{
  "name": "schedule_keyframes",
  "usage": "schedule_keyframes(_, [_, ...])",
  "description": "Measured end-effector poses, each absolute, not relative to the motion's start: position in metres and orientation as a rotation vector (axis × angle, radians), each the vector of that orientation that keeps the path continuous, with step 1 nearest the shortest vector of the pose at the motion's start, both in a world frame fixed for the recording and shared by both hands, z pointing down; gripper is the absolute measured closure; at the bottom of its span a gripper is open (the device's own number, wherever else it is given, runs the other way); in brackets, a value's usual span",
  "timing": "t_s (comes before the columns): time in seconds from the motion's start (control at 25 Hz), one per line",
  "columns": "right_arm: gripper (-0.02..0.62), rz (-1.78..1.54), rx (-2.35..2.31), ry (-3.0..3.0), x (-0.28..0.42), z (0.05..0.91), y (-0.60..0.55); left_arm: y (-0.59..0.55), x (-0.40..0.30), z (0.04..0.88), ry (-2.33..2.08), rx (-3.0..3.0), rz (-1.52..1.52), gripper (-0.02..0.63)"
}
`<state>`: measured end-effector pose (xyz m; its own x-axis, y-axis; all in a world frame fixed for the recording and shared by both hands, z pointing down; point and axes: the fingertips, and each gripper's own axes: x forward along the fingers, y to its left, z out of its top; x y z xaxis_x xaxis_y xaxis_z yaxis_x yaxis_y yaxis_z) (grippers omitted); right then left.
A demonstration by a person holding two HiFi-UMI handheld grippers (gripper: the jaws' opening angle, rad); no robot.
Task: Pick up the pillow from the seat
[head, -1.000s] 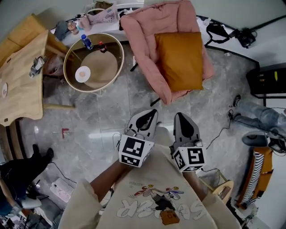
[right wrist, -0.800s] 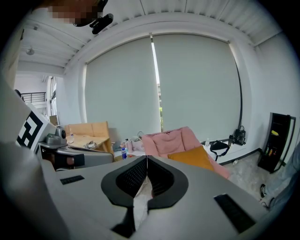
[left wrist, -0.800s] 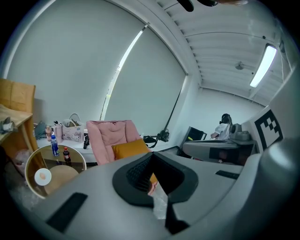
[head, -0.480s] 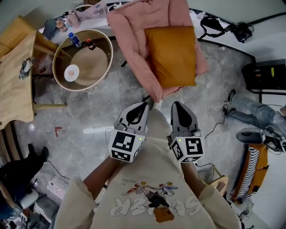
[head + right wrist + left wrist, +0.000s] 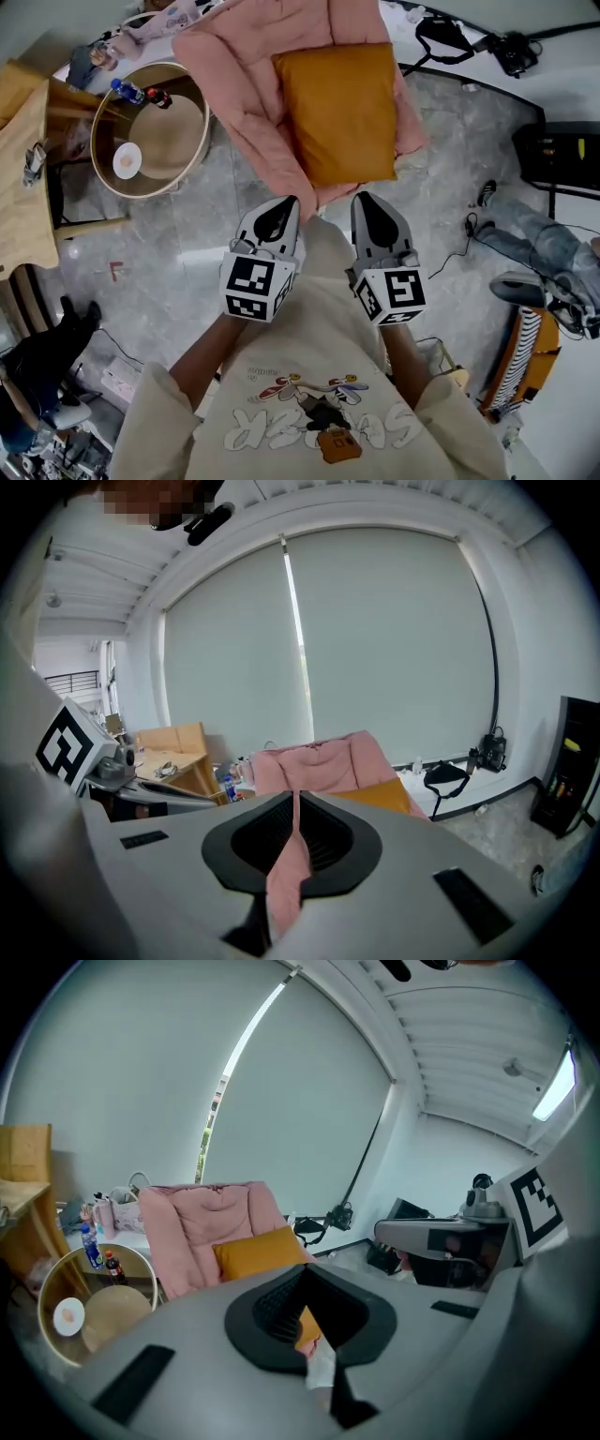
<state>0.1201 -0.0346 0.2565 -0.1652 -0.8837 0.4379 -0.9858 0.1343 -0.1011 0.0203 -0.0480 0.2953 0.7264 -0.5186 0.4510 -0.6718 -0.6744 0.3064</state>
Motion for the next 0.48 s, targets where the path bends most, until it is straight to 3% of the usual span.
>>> schedule_keyframes(0.24, [0.567,0.596,1.75,-2.15,0.175,0.281,-0.079,-0.087,0.071,0.309,-0.937,2.446,0.503,0.601])
schedule_keyframes(0.48, [0.508,0.668,1.659,-2.16,0.2,0.313,-0.115,-0.12,0.093,0.337,-0.983,2.387,0.541,0.601])
